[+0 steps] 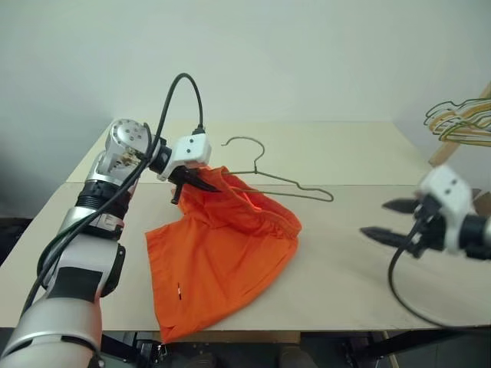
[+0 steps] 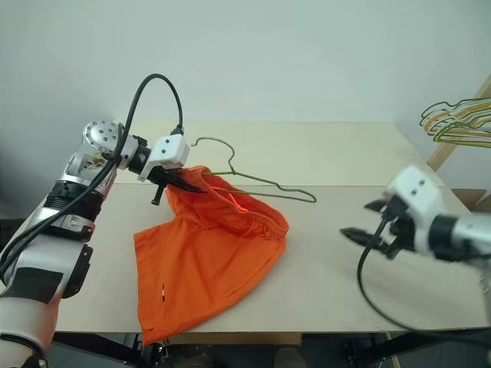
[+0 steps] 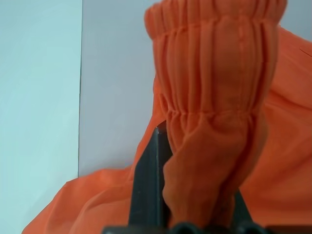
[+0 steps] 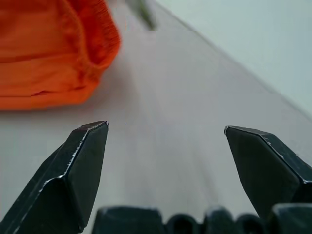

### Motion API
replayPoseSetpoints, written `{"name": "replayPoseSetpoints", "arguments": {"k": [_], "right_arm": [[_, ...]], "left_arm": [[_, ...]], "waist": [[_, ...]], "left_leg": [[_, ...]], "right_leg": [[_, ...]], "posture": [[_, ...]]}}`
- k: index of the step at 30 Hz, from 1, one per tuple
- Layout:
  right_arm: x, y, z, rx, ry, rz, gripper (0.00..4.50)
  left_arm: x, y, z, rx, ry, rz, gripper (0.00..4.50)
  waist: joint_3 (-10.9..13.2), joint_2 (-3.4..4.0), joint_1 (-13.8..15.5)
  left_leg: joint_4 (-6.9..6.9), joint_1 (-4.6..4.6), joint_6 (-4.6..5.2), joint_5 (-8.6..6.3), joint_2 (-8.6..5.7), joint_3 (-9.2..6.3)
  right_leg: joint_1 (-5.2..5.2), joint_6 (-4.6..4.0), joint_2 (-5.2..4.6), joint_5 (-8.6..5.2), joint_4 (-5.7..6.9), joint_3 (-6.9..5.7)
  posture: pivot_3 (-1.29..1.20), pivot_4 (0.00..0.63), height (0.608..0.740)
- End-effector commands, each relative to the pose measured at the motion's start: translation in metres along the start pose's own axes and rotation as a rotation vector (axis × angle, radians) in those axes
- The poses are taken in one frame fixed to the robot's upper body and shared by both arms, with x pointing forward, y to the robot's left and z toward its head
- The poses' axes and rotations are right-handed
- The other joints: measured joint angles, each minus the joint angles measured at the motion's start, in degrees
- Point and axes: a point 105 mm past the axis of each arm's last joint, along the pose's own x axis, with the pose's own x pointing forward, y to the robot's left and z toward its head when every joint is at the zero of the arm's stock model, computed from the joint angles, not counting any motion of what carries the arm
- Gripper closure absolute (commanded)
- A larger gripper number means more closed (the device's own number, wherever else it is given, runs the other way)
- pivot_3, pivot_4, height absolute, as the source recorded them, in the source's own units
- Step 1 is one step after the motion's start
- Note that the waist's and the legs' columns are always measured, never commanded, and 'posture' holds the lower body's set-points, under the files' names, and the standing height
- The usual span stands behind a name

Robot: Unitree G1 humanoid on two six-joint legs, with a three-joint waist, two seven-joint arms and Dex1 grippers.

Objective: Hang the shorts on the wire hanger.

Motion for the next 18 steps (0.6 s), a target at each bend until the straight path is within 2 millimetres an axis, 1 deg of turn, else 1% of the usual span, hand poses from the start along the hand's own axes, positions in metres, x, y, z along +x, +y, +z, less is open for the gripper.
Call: {"name": "replayPoseSetpoints", "arguments": {"k": [1, 3, 6, 8, 9, 11, 12, 13, 14, 18], "right_arm": [[0.038, 0.031, 0.003, 0.012, -0.112, 0.064, 0.09], [0.062, 0.041, 0.0, 0.103, -0.149, 0.085, 0.09], [0.096, 0.057, -0.003, 0.174, -0.142, 0.151, 0.09], [0.113, 0.065, -0.003, 0.21, -0.122, 0.19, 0.09], [0.119, 0.066, -0.002, 0.21, -0.115, 0.189, 0.24], [0.126, 0.067, 0.003, 0.235, -0.139, 0.203, 0.66], [0.127, 0.066, 0.005, 0.244, -0.147, 0.206, 0.97], [0.127, 0.065, 0.006, 0.244, -0.15, 0.205, 1.42], [0.127, 0.062, 0.007, 0.242, -0.152, 0.2, 1.64], [0.124, 0.055, 0.006, 0.268, -0.163, 0.189, 3.0]], "left_arm": [[-0.01, 0.009, 0.018, 0.039, -0.05, 0.051, 4.5], [-0.01, 0.009, 0.019, 0.039, -0.052, 0.051, 4.5], [-0.01, 0.008, 0.019, 0.039, -0.053, 0.047, 4.5], [-0.01, 0.008, 0.019, 0.039, -0.053, 0.046, 4.5], [-0.01, 0.008, 0.02, 0.04, -0.053, 0.046, 4.5], [-0.01, 0.008, 0.02, 0.04, -0.054, 0.047, 4.5], [-0.01, 0.008, 0.02, 0.039, -0.055, 0.049, 4.5], [-0.01, 0.008, 0.02, 0.038, -0.055, 0.051, 4.5], [-0.011, 0.008, 0.02, 0.038, -0.055, 0.051, 4.5], [-0.011, 0.007, 0.019, 0.034, -0.054, 0.059, 4.5]], "waist": [[0.0, 0.0, -0.4], [0.0, 0.1, -0.5], [0.0, 0.09, -0.5], [0.0, 0.09, -0.5], [0.0, 0.09, -0.5], [0.0, 0.09, -0.4], [0.0, 0.09, -0.4], [0.0, 0.09, -0.4], [0.0, 0.09, -0.4], [0.0, 0.09, -0.5]], "left_leg": [[0.02, 0.02, -0.01, 0.0, 0.01, -0.02], [0.03, 0.07, -0.04, 0.03, 0.01, 0.0], [0.02, 0.14, -0.04, 0.04, 0.01, 0.0], [0.0, 0.14, -0.05, 0.04, 0.01, -0.02], [-0.02, 0.12, -0.05, 0.05, 0.0, -0.03], [-0.07, 0.09, -0.08, 0.06, -0.02, -0.06], [-0.08, 0.07, -0.08, 0.06, -0.04, -0.13], [-0.08, 0.03, -0.08, 0.06, -0.07, -0.16], [-0.07, 0.01, -0.07, 0.06, -0.08, -0.16], [-0.06, 0.03, -0.09, 0.07, -0.06, -0.17]], "right_leg": [[0.0, 0.0, 0.02, 0.0, 0.0, -0.01], [-0.01, 0.0, 0.02, 0.0, -0.02, 0.07], [0.02, 0.0, 0.04, 0.0, -0.01, 0.06], [0.02, 0.0, 0.03, 0.0, 0.02, 0.04], [0.02, 0.0, 0.05, 0.0, 0.05, 0.0], [0.0, -0.01, 0.04, 0.0, 0.08, -0.02], [0.0, 0.0, 0.03, 0.0, 0.08, -0.07], [-0.01, 0.0, 0.01, 0.0, 0.08, -0.08], [-0.02, 0.01, -0.03, 0.01, 0.07, -0.08], [0.01, 0.02, -0.02, 0.01, 0.07, -0.09]], "posture": [[-0.13, 0.0, 0.74], [-0.13, 0.0, 0.74], [-0.13, 0.0, 0.74], [-0.12, 0.0, 0.74], [-0.12, 0.0, 0.74], [-0.12, 0.0, 0.74], [-0.11, 0.0, 0.74], [-0.11, 0.0, 0.74], [-0.11, 0.0, 0.74], [-0.11, 0.0, 0.74]]}}
